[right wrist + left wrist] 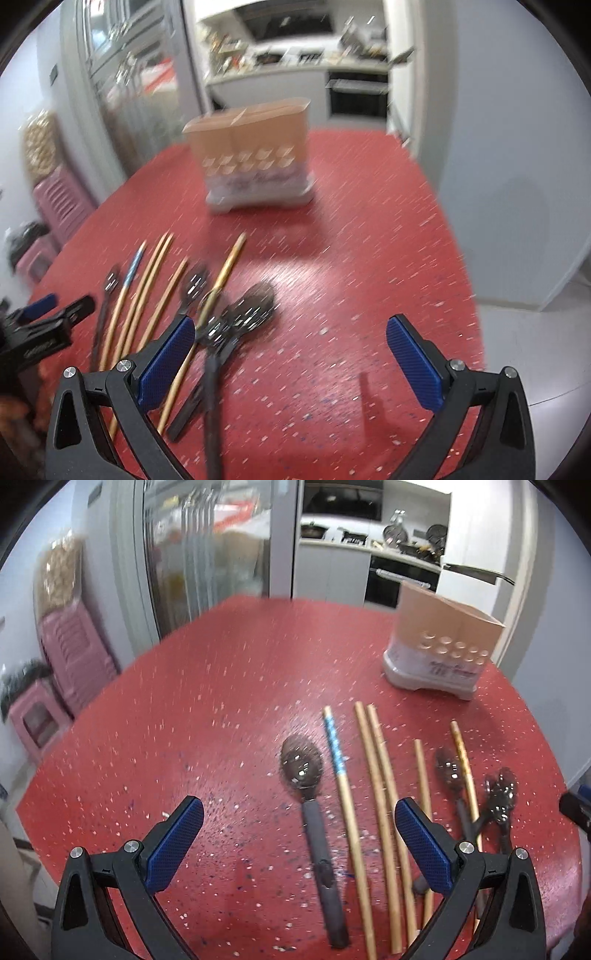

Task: Organize utensils
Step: 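Lower the right tool onto a dark-handled spoon and grasp it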

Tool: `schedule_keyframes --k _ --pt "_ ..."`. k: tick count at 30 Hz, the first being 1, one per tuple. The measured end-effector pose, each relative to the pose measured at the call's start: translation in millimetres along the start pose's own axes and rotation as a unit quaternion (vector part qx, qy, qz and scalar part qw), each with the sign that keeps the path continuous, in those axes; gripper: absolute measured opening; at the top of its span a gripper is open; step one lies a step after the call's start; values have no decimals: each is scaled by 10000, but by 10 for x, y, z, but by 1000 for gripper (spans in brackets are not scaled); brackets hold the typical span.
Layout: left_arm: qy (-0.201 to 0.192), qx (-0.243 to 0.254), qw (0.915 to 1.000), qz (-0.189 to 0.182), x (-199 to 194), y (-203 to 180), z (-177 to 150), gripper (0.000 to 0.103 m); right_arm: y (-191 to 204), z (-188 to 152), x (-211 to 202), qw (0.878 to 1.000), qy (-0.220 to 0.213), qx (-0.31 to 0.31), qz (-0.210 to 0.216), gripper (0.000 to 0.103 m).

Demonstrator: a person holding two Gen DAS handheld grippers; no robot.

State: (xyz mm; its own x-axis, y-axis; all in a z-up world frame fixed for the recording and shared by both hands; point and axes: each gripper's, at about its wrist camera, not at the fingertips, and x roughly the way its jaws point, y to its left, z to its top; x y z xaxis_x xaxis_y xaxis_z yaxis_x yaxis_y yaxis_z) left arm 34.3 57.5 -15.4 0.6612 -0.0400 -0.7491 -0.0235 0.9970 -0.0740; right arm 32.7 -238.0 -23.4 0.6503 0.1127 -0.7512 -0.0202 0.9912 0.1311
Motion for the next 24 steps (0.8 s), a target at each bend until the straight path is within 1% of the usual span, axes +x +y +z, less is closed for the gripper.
schedule_keyframes --k 1,3,4,6,8,9,13,15,16,17,18,19,20,21,22,24 --pt "71 -27 10000 -13 35 19 3 103 18 1 43 9998 169 -23 91 101" --pt "208 -45 9998 -31 115 45 10 103 56 16 130 9982 540 -44 257 91" --pt "262 -45 9996 -47 157 57 14 103 79 13 184 9966 745 -42 352 88" --pt "378 -10 9993 -48 222 54 2 103 130 -26 278 9938 1003 -34 480 76" --pt "486 36 9988 -36 258 37 -10 103 195 -61 376 9904 1265 -85 553 71" --pt "550 58 9985 -29 286 38 -11 103 216 -84 406 9894 1336 -119 556 67" --pt "762 73 9971 -13 396 15 -21 103 311 -128 479 9851 1594 -294 576 59" --pt "832 38 9965 -79 445 20 -11 103 367 -137 536 9830 1719 -417 496 51" --pt "860 5 9962 -106 458 22 -6 103 396 -140 578 9812 1813 -481 458 49" --pt "862 -9 9962 -107 474 34 0 103 408 -138 592 9811 1813 -478 483 46" --pt "865 -13 9962 -111 486 40 4 103 420 -136 595 9808 1819 -476 514 37" --pt "874 -18 9961 -117 498 44 6 101 437 -137 591 9800 1843 -482 570 31" --pt "875 -11 9961 -116 507 45 6 97 450 -135 580 9794 1856 -483 635 19" --pt "889 12 9960 -87 508 52 15 95 460 -136 576 9791 1862 -493 648 13" --pt "895 77 9959 -44 514 41 16 89 470 -137 568 9791 1854 -510 662 13" --pt "931 154 9955 -20 506 17 35 87 468 -142 566 9780 1878 -541 724 13"
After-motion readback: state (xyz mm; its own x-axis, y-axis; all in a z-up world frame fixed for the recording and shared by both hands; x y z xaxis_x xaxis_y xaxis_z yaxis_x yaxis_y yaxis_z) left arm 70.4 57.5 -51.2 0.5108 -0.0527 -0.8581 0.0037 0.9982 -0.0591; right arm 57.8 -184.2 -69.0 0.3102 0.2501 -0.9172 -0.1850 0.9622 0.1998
